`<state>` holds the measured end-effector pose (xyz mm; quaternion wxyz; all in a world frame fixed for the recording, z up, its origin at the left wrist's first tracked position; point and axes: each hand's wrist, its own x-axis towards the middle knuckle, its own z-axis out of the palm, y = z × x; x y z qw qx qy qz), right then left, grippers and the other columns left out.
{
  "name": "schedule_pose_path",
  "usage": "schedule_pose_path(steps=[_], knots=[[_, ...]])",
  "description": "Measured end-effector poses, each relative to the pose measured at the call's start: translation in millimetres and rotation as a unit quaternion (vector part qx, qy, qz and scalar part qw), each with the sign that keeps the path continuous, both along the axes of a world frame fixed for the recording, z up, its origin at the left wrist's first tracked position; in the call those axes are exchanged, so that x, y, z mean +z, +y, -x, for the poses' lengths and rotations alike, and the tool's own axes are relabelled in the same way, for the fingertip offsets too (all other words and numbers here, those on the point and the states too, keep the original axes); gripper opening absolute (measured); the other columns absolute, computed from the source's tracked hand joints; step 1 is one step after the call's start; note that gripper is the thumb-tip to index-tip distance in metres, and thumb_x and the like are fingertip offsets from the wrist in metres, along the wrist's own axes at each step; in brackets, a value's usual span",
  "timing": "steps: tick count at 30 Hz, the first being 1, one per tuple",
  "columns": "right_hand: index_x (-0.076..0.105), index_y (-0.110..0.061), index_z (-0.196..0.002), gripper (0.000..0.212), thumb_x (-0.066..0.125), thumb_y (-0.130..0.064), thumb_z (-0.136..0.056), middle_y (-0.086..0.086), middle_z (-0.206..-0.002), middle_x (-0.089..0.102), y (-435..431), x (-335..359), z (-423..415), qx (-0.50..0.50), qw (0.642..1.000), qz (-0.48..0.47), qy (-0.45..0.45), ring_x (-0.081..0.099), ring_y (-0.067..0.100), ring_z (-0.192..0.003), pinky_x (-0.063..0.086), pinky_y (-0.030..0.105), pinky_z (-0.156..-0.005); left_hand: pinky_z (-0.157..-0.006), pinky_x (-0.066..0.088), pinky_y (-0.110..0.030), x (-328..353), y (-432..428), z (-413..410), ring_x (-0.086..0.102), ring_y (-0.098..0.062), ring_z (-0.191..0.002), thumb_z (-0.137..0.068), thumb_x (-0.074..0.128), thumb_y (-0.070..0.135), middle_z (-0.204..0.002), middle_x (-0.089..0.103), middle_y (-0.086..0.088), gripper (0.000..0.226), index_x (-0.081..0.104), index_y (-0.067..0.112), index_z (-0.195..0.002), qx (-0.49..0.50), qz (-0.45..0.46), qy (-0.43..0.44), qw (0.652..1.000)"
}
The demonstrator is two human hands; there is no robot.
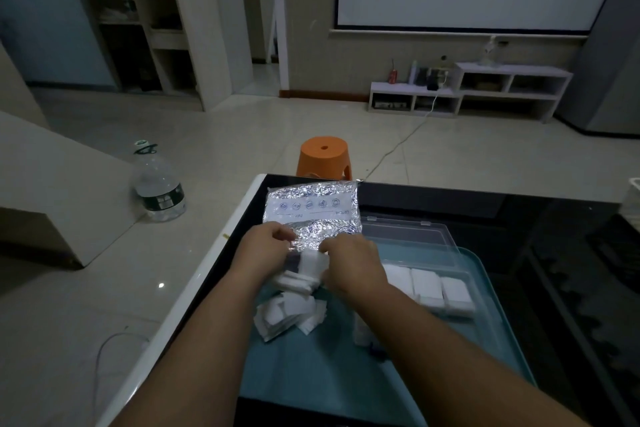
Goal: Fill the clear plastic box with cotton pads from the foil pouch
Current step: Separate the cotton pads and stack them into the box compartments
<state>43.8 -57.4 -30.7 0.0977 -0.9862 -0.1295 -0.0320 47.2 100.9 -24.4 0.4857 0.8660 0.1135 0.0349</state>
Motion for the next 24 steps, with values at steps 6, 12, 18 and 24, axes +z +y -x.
schedule_pose_path(steps=[6, 12, 18, 24], knots=[[0.066, -0.024, -0.111, 0.03, 0.066, -0.022, -0.08, 0.004, -0.108, 0.065, 0.4, 3.3, 1.1, -0.004, 1.0, 0.009, 0.008, 0.055, 0.029, -0.105, 0.043, 0.038, -0.088, -0.08, 0.051, -0.033, 1.4, 1.7, 1.0, 0.062, -0.016, -0.082, -0.084, 0.054, -0.001, -0.091, 0.07, -0.001, 0.03, 0.068, 0.025, -0.078, 0.019, 0.03, -0.002, 0.999], [0.064, -0.024, -0.104, 0.024, 0.065, -0.015, -0.082, 0.005, -0.106, 0.066, -1.6, 8.1, 4.0, -0.011, 1.0, -0.018, 0.018, 0.051, 0.027, -0.107, 0.04, 0.038, -0.09, -0.079, 0.053, -0.033, 1.9, 2.1, 0.4, 0.063, -0.017, -0.083, -0.083, 0.058, 0.001, -0.088, 0.069, 0.0, 0.026, 0.068, 0.024, -0.078, 0.024, 0.047, -0.001, 0.999], [0.066, -0.027, -0.107, 0.028, 0.07, -0.02, -0.079, 0.004, -0.107, 0.066, -1.3, 8.0, 6.4, -0.001, 1.0, -0.026, 0.011, 0.051, 0.027, -0.108, 0.039, 0.038, -0.092, -0.073, 0.054, -0.033, 3.4, 2.3, 2.1, 0.063, -0.017, -0.081, -0.084, 0.057, 0.001, -0.089, 0.068, -0.001, 0.025, 0.068, 0.023, -0.081, 0.022, 0.059, 0.004, 0.998], [0.061, -0.025, -0.123, 0.048, 0.071, -0.032, -0.077, 0.005, -0.119, 0.061, -0.1, 5.7, 4.7, 0.005, 0.999, 0.04, 0.028, 0.051, 0.028, -0.114, 0.039, 0.04, -0.096, -0.074, 0.054, -0.034, 4.9, 1.1, 3.0, 0.063, -0.017, -0.077, -0.083, 0.059, 0.002, -0.087, 0.069, -0.002, 0.025, 0.068, 0.025, -0.077, 0.023, 0.058, 0.001, 0.998]])
